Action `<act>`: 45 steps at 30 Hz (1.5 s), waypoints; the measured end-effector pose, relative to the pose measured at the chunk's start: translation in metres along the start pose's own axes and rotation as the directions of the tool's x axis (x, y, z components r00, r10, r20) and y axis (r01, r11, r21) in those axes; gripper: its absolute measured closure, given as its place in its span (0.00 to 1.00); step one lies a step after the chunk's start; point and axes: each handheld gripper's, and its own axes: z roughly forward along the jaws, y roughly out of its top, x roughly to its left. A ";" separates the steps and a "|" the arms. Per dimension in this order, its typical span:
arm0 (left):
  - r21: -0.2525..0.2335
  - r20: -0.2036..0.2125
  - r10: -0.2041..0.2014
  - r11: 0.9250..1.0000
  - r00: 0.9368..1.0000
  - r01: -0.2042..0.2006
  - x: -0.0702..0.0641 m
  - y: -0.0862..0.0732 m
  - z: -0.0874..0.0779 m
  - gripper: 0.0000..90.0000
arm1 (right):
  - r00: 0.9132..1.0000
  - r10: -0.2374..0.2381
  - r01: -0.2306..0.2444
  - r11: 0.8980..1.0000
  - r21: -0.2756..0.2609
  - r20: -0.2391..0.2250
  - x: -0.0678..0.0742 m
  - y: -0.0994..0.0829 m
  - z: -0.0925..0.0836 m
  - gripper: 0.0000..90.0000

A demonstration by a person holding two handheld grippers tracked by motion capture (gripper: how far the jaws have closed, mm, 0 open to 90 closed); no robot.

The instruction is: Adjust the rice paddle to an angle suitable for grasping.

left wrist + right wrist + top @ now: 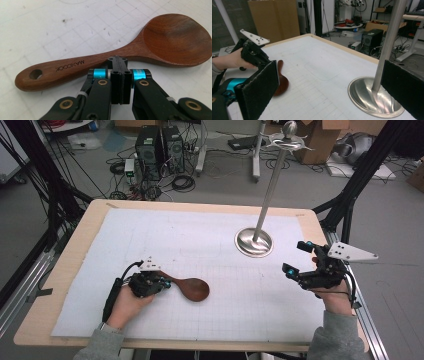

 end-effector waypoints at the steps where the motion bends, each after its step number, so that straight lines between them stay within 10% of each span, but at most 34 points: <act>1: 0.003 0.007 -0.004 1.000 1.000 0.004 0.001 0.002 0.002 1.00 | 1.000 -0.006 0.006 1.000 -0.001 -0.001 0.000 0.000 0.000 0.00; 18: 0.027 0.006 -0.022 0.999 1.000 0.022 0.007 0.020 0.018 1.00 | 1.000 -0.010 0.010 1.000 -0.003 0.009 -0.002 0.000 -0.002 0.00; 34: -0.091 0.081 0.049 0.995 0.996 -0.041 -0.021 0.046 0.018 1.00 | 1.000 -0.001 0.001 1.000 -0.012 0.004 -0.003 -0.001 -0.006 0.00; 45: -0.057 0.102 0.057 0.997 0.993 -0.052 -0.035 0.067 0.048 1.00 | 1.000 -0.007 0.007 1.000 0.000 -0.005 -0.002 -0.001 -0.003 0.00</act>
